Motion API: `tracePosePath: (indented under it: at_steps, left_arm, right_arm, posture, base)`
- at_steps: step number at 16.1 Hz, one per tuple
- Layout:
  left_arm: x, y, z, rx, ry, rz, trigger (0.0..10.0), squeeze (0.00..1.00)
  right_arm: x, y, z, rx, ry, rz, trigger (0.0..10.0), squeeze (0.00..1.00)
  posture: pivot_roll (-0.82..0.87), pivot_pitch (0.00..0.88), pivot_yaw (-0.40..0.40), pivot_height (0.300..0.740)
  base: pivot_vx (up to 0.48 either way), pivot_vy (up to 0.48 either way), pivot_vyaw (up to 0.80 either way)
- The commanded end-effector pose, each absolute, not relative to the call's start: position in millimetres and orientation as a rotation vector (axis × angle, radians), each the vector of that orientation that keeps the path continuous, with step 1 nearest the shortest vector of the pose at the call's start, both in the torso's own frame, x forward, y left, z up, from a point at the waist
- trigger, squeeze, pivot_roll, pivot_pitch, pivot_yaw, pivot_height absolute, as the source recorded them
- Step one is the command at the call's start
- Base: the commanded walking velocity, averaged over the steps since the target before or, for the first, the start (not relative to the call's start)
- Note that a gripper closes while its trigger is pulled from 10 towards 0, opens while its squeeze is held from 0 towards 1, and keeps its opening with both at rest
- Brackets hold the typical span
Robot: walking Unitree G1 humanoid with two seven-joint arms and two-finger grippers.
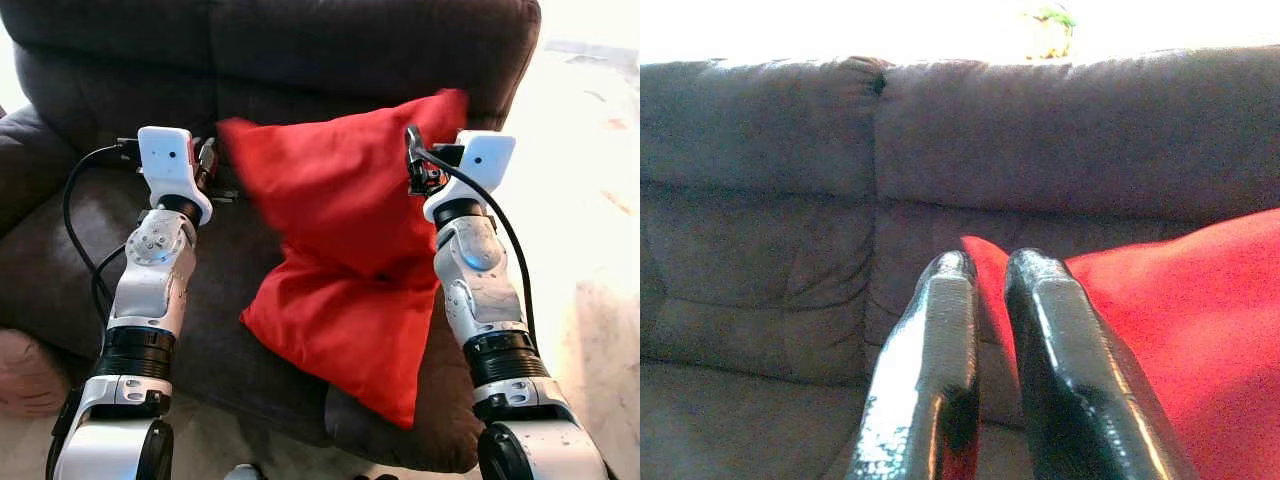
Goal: Move the pillow to the sofa from floor
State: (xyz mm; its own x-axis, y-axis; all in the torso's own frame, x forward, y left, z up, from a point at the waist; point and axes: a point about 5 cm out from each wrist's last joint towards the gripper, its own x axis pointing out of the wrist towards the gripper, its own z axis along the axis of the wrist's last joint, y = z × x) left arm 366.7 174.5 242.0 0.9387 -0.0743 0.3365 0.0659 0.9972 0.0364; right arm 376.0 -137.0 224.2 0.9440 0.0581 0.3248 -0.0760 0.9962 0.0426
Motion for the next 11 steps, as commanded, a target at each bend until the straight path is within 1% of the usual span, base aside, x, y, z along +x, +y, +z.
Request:
tracePosePath:
  at_steps: [1,3,4,5,6,11]
  left_arm:
    - [364.4,175.8,249.6,0.027,-0.386,-0.059,10.0,1.00]
    - [363.6,176.1,252.6,0.036,-0.402,-0.055,10.0,1.00]
    - [364.3,180.0,255.3,0.045,-0.417,-0.014,10.0,0.00]
    - [364.9,182.0,255.1,0.035,-0.415,-0.004,10.0,0.00]
    - [365.2,183.9,253.8,0.035,-0.408,-0.002,10.0,0.00]
    - [360.0,185.5,236.7,0.048,-0.357,-0.003,10.0,0.00]
  right_arm:
    - [375.2,-136.7,227.9,0.053,-0.349,0.069,10.0,1.00]
    - [375.3,-136.6,227.8,0.053,-0.348,0.069,10.0,1.00]
    - [375.5,-136.7,227.9,0.050,-0.347,0.066,10.0,1.00]
    - [375.4,-137.2,228.0,0.047,-0.347,0.060,10.0,1.00]
    - [375.3,-137.6,228.0,0.044,-0.347,0.054,10.0,0.00]
    - [373.0,-138.3,221.6,0.039,-0.329,0.055,10.0,0.00]
  posture:
    - [0.18,0.150,0.005,0.740]
    - [0.18,0.150,0.004,0.740]
    - [0.18,0.150,0.005,0.740]
    - [0.18,0.150,0.005,0.740]
    - [0.18,0.150,0.005,0.740]
    - [0.18,0.152,0.005,0.740]
  base:
    - [0.000,0.000,0.00]
    - [0.000,0.000,0.00]
    - [0.000,0.000,0.00]
    - [0.000,0.000,0.00]
    - [0.000,0.000,0.00]
    - [0.000,0.000,0.00]
